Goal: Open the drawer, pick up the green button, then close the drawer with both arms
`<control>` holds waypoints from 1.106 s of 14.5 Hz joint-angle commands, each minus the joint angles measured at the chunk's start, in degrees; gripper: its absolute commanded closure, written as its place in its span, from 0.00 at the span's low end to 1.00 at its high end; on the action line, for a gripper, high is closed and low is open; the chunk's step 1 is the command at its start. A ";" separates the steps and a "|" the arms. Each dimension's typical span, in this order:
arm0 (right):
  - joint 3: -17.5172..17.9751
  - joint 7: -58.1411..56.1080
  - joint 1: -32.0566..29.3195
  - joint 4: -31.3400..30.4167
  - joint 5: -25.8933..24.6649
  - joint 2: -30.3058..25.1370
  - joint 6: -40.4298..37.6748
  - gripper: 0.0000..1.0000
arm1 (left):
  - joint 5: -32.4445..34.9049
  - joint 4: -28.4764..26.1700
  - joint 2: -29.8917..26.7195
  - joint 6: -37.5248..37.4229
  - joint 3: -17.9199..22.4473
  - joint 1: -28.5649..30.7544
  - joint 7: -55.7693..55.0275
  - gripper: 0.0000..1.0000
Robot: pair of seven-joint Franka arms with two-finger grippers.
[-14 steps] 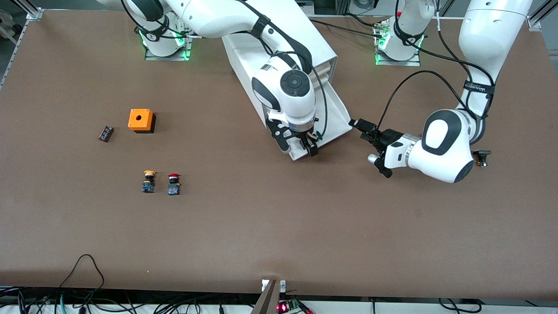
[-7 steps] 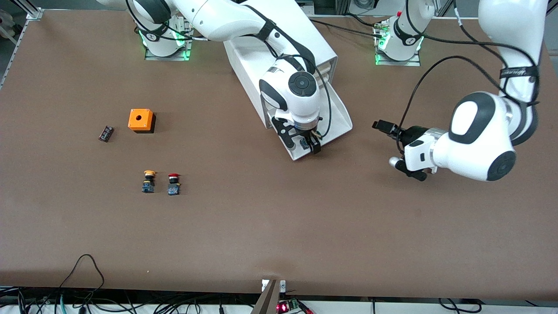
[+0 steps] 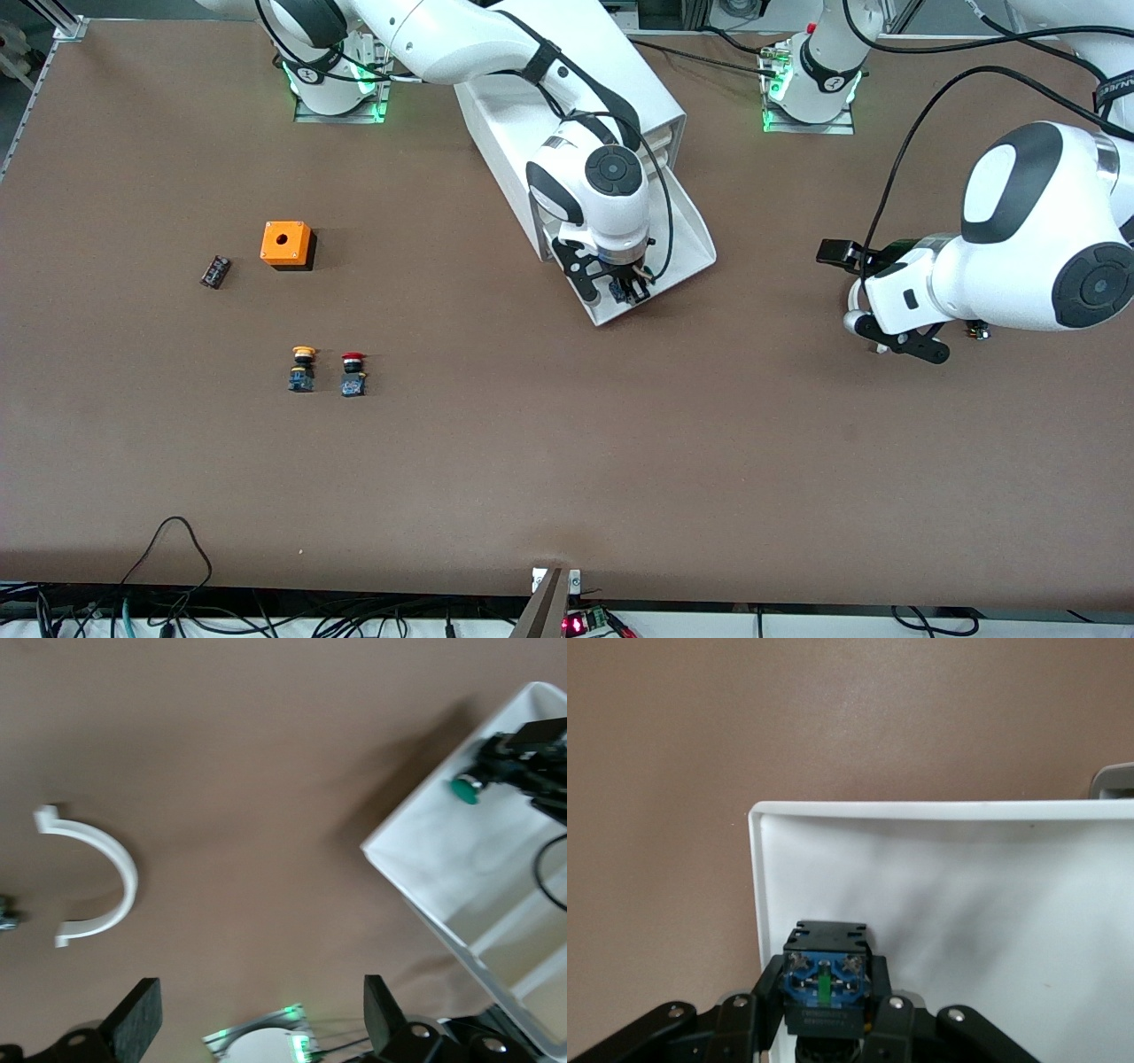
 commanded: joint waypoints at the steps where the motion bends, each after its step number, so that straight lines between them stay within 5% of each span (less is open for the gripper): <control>1: -0.55 -1.34 -0.26 -0.16 -0.83 -2.32 -0.65 1.00 | 3.65 2.74 0.78 -0.75 -0.03 -1.51 -0.84 0.00; 6: -0.29 -11.25 -3.69 1.51 -0.56 -5.22 -2.93 1.00 | 3.05 5.03 2.19 -0.14 0.06 -1.43 -1.45 0.00; 9: -0.28 -20.66 -6.50 1.42 -0.13 -6.80 -3.73 1.00 | 2.96 2.15 2.19 3.98 -0.47 -1.95 -12.74 0.00; 16: -0.28 -49.20 -16.77 -1.20 6.10 -10.84 -8.64 1.00 | 2.95 -18.14 2.28 38.83 -3.36 -5.12 -31.84 0.00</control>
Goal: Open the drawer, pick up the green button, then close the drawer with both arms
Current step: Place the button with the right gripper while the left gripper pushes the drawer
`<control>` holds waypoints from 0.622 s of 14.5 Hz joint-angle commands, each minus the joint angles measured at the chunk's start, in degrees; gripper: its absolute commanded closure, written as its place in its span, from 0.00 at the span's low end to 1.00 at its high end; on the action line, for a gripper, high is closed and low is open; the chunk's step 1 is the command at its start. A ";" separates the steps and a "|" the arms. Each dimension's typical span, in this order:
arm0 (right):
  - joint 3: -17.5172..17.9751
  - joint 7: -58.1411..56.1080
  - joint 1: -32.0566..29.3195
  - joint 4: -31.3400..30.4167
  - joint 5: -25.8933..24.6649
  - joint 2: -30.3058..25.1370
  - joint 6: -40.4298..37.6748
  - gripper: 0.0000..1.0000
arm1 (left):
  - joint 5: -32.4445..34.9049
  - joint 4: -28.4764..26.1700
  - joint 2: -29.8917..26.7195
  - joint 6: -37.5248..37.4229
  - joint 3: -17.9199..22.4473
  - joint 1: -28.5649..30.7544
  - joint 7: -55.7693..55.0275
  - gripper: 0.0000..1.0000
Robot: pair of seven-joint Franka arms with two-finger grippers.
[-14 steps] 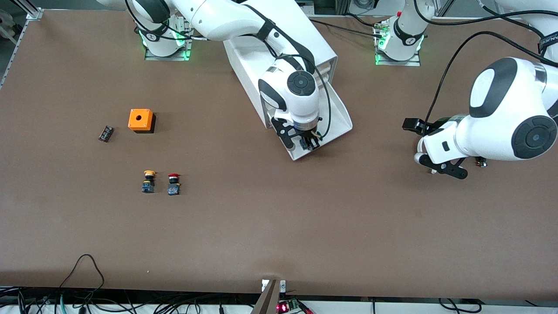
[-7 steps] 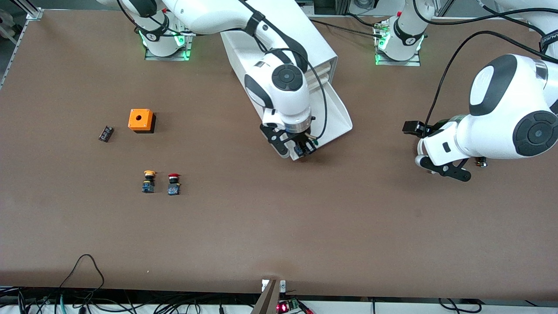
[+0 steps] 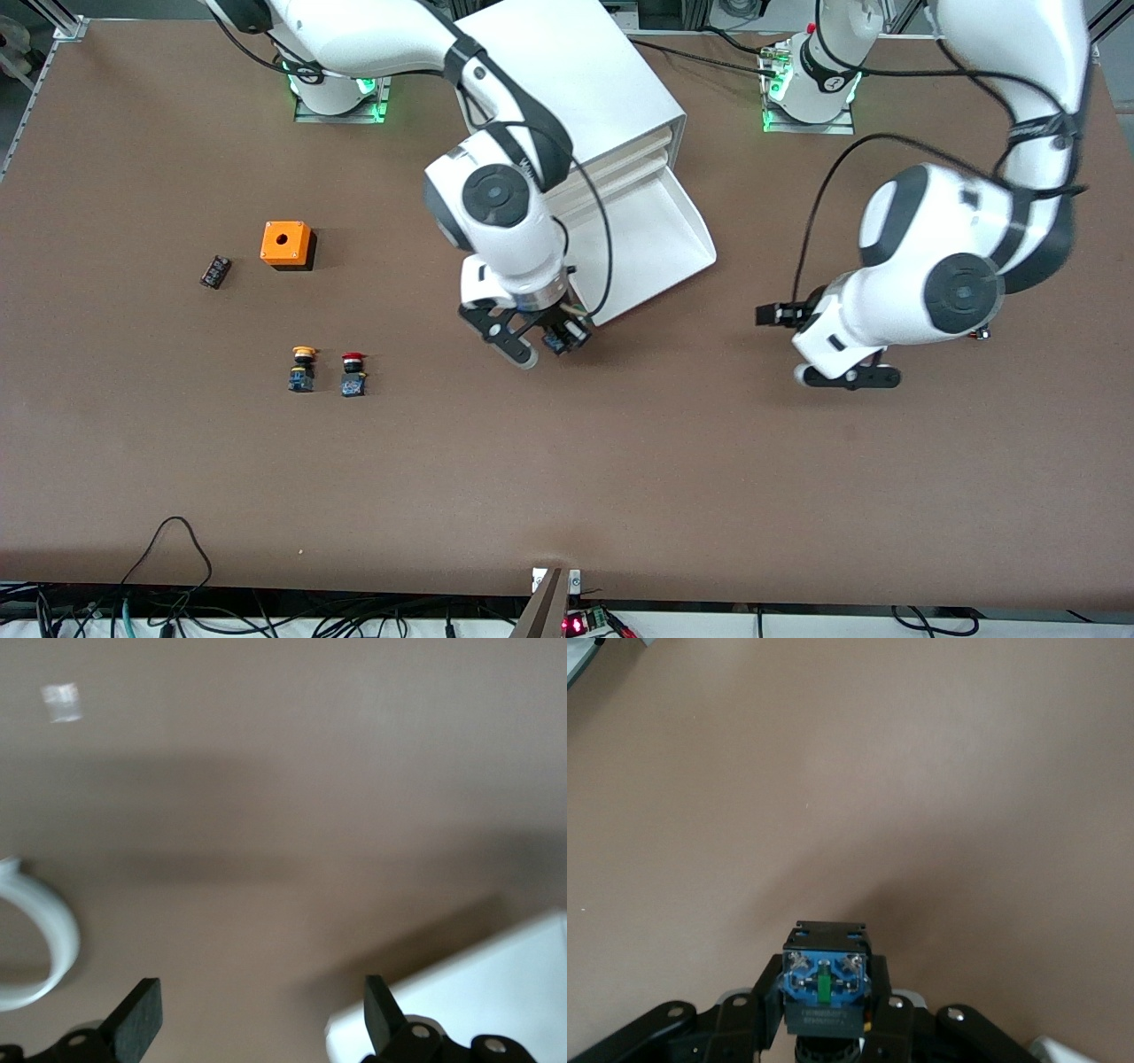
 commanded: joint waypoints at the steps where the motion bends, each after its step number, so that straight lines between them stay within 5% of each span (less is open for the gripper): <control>1: 0.80 -14.37 -4.78 -4.60 3.51 -3.91 -2.18 1.00 | 0.93 -10.40 -1.55 14.01 -1.80 -0.16 -7.77 0.00; 6: 0.72 -38.38 -11.21 -15.43 5.37 -9.90 -1.65 1.00 | 1.02 -22.89 -2.34 30.03 -4.35 -2.53 -22.71 0.00; 9: 0.54 -48.50 -13.93 -17.62 5.28 -9.90 -1.48 1.00 | 1.20 -24.75 -2.17 32.42 -4.79 -3.94 -25.29 0.00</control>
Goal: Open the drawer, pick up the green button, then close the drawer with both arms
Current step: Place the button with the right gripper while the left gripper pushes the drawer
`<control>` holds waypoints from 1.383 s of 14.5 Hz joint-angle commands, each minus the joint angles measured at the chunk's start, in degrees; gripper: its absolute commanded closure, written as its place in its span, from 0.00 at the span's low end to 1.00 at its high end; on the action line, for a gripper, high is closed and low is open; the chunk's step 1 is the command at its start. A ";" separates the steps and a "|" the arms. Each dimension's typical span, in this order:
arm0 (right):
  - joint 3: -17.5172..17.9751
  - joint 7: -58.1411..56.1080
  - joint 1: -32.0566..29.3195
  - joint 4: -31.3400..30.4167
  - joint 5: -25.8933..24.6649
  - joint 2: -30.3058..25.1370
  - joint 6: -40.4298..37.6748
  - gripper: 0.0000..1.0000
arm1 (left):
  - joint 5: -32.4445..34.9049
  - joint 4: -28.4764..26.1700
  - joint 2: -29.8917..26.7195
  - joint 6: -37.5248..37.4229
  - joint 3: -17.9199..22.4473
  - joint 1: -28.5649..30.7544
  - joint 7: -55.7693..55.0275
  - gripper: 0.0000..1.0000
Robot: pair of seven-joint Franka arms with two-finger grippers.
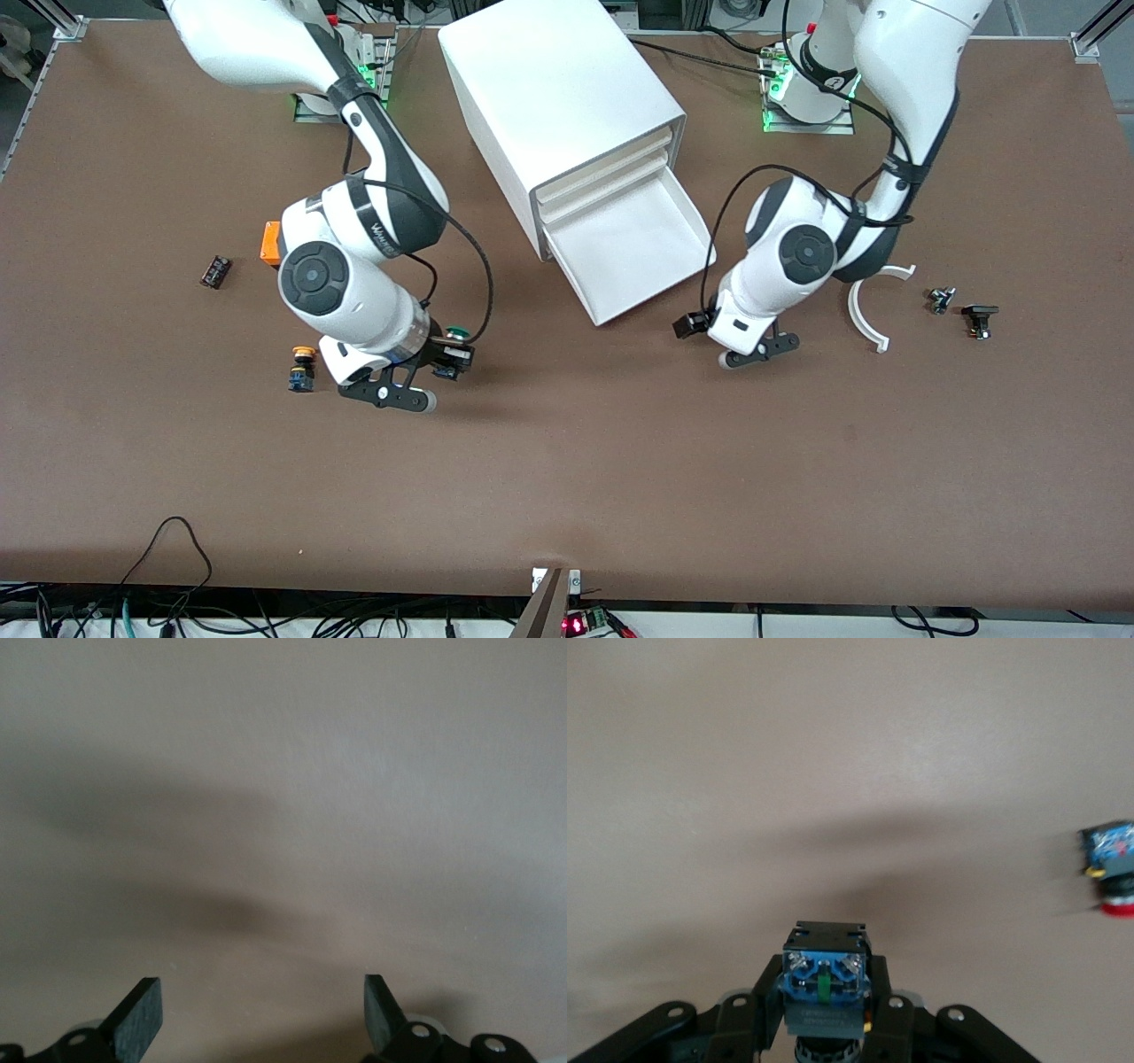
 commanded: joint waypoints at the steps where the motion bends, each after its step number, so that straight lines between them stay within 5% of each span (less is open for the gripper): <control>1: 0.20 -10.22 -2.33 -5.88 1.10 -2.45 1.53 1.00 | 1.28 -2.92 -2.28 1.36 0.08 -0.61 -3.75 0.00; 10: -2.53 -27.65 -4.44 -20.64 1.19 -2.36 18.82 1.00 | 1.90 -4.33 -2.10 1.36 0.26 -3.69 -9.48 0.01; 18: -2.53 -28.01 -5.67 -21.10 1.37 2.64 24.65 0.98 | 1.90 -5.38 -2.28 1.36 0.08 -4.39 -11.67 0.01; 19: -2.53 -27.75 -5.85 -21.01 1.37 3.26 24.65 0.75 | 1.90 -5.82 -2.45 1.36 0.08 -4.48 -12.02 0.02; 20: -2.53 -27.66 -6.02 -20.75 1.37 3.61 24.65 0.28 | 1.90 -6.08 -2.62 1.36 0.00 -4.48 -12.63 0.02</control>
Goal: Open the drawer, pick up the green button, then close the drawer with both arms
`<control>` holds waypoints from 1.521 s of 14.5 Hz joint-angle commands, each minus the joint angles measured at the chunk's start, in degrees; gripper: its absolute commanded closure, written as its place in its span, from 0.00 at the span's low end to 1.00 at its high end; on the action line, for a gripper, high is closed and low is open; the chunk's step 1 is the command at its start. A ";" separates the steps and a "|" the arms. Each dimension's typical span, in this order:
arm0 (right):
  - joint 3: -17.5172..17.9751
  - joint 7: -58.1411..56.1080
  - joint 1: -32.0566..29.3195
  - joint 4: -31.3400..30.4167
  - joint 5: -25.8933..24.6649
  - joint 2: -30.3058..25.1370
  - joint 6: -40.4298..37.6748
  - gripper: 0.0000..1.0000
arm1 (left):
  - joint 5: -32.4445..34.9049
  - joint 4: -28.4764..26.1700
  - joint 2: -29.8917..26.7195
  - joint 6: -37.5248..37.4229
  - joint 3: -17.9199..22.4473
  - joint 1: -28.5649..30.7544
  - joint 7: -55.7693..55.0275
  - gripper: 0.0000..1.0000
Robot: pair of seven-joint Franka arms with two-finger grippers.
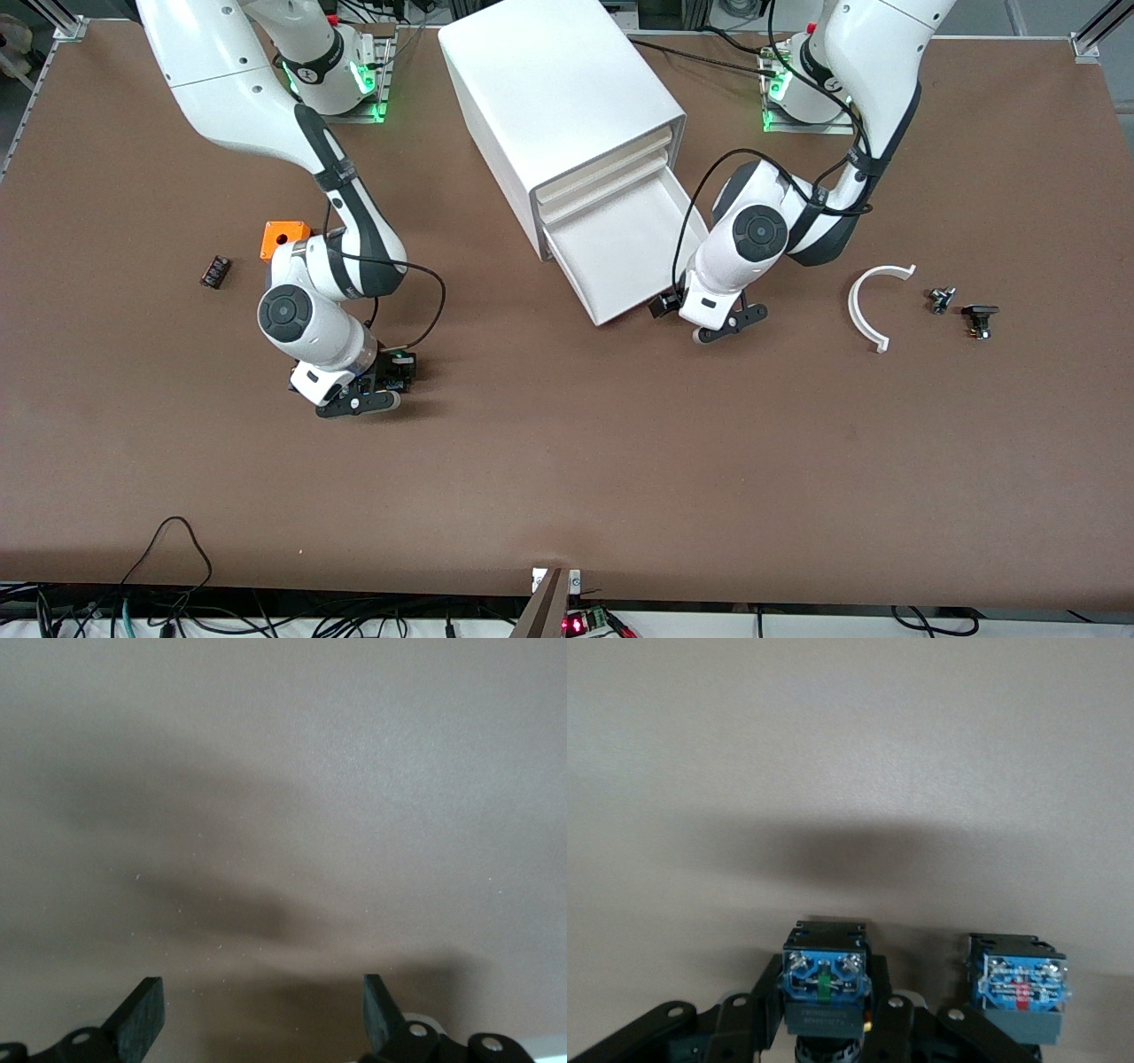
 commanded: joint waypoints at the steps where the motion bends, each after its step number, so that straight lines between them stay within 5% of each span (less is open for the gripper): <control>1: 0.39 -1.02 -0.87 0.53 1.36 0.62 0.59 0.00 | 1.89 -3.04 -2.42 0.49 -0.01 -0.46 -3.31 0.02; 8: -0.04 -2.69 -1.83 0.71 2.33 -5.87 -3.89 0.00 | 1.98 -5.07 -2.95 0.49 -4.58 -0.46 -11.65 0.02; 12: -4.52 -9.02 -2.63 0.45 2.59 -11.40 -9.15 0.00 | 1.98 -7.70 -3.92 0.22 -9.49 -0.28 -14.03 0.02; 18: -7.95 -7.10 -2.54 0.79 2.24 -22.30 -22.68 0.00 | 1.89 -9.37 -4.10 -0.39 -16.79 -0.02 -16.41 0.01; 22: -8.66 -3.92 -2.54 0.88 -0.13 -27.49 -29.19 0.00 | 1.89 -9.29 -4.01 -1.18 -17.24 0.07 -15.80 0.01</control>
